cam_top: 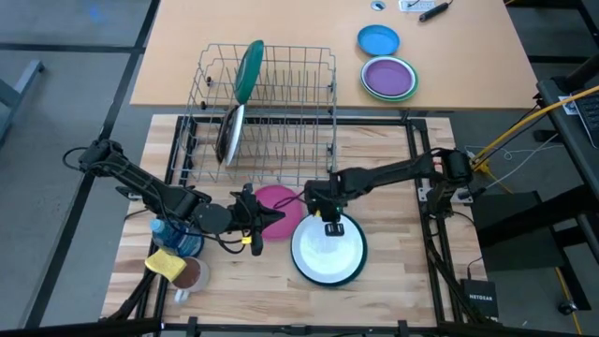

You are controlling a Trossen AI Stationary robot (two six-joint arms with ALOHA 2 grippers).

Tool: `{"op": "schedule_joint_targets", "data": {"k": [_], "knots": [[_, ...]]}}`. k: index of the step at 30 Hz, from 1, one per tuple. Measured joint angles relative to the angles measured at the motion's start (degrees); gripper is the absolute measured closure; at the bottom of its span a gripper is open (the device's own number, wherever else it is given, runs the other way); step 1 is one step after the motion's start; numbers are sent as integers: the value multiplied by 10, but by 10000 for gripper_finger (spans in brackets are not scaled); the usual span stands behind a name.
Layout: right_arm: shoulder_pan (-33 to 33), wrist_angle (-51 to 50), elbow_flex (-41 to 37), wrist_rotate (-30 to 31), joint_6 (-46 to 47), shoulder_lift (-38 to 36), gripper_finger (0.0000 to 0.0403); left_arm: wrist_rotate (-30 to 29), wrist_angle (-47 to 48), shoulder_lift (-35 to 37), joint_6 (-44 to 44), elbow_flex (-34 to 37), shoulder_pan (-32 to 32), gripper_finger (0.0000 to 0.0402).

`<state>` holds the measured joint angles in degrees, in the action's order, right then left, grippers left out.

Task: Sort dishes
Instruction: Move the stacked plates to the center, then put the pink plate on the dish rack

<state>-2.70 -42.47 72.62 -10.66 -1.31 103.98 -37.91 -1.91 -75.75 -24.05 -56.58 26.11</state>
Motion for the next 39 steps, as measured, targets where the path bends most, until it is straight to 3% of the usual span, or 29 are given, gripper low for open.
{"op": "schedule_joint_targets", "data": {"k": [6,12,19,23,27,33,39], "knots": [[-3,-105,95,20,-22,-1,338,0,51,0,-12,0,0,402],[-3,-172,171,19,-20,-2,338,1,152,0,-128,0,0,397],[-3,-197,236,16,-20,-2,338,45,244,0,-154,0,0,327],[-3,-195,257,15,-20,-3,338,71,281,-1,-94,0,0,283],[-3,-195,266,7,-20,-3,338,98,306,-16,35,0,0,258],[-3,-195,266,5,-20,-3,338,108,301,-67,218,0,0,250],[-3,-194,266,5,-20,-3,338,124,297,-134,260,0,-8,253]]}}
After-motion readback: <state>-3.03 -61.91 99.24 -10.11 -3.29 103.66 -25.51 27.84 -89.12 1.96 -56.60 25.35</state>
